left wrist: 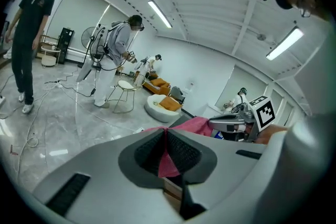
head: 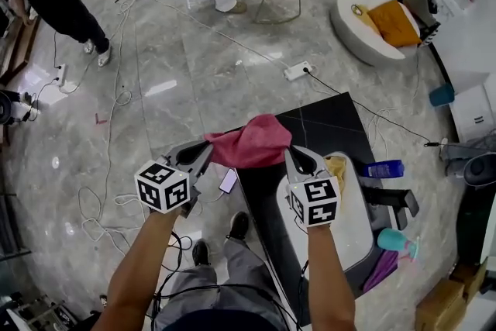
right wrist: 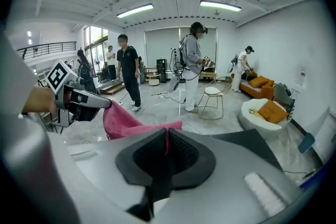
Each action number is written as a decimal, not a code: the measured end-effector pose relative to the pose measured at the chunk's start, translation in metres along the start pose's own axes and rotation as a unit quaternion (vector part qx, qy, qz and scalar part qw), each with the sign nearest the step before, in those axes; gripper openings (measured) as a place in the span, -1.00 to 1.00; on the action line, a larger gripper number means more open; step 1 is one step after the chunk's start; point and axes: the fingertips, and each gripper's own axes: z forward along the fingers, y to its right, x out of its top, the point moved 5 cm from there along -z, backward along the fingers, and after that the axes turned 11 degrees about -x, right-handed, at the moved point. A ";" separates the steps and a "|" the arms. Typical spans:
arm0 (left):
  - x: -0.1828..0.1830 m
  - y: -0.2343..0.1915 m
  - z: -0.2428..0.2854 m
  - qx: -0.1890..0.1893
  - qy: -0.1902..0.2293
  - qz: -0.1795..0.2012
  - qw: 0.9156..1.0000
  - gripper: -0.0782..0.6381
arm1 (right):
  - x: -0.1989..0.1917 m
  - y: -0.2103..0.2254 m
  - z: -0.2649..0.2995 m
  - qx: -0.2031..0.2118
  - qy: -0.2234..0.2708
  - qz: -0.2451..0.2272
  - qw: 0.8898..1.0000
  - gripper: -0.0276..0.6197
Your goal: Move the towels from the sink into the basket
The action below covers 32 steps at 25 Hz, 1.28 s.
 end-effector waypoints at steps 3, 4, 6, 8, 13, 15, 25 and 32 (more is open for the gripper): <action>0.017 0.012 -0.015 -0.002 0.013 0.016 1.000 -0.73 | 0.015 -0.002 -0.020 -0.008 0.020 0.004 1.000 -0.84; 0.023 0.016 -0.020 -0.003 0.017 0.022 1.000 -0.73 | 0.020 -0.003 -0.026 -0.012 0.027 0.007 1.000 -0.84; 0.035 0.024 -0.030 -0.005 0.025 0.035 0.999 -0.73 | 0.031 -0.005 -0.040 -0.018 0.041 0.011 0.999 -0.84; 0.046 0.032 -0.040 -0.006 0.031 0.047 0.998 -0.73 | 0.042 -0.007 -0.055 -0.025 0.054 0.015 0.998 -0.84; 0.074 0.052 -0.068 -0.012 0.055 0.068 0.996 -0.73 | 0.069 -0.013 -0.091 -0.043 0.090 0.023 0.995 -0.84; 0.083 0.061 -0.079 -0.015 0.063 0.078 0.995 -0.73 | 0.079 -0.017 -0.105 -0.049 0.104 0.026 0.993 -0.84; 0.123 0.101 -0.133 -0.041 0.089 0.135 0.986 -0.73 | 0.123 -0.041 -0.175 -0.077 0.164 0.029 0.983 -0.84; 0.145 0.136 -0.170 -0.059 0.100 0.178 0.977 -0.73 | 0.144 -0.060 -0.228 -0.096 0.202 0.029 0.974 -0.85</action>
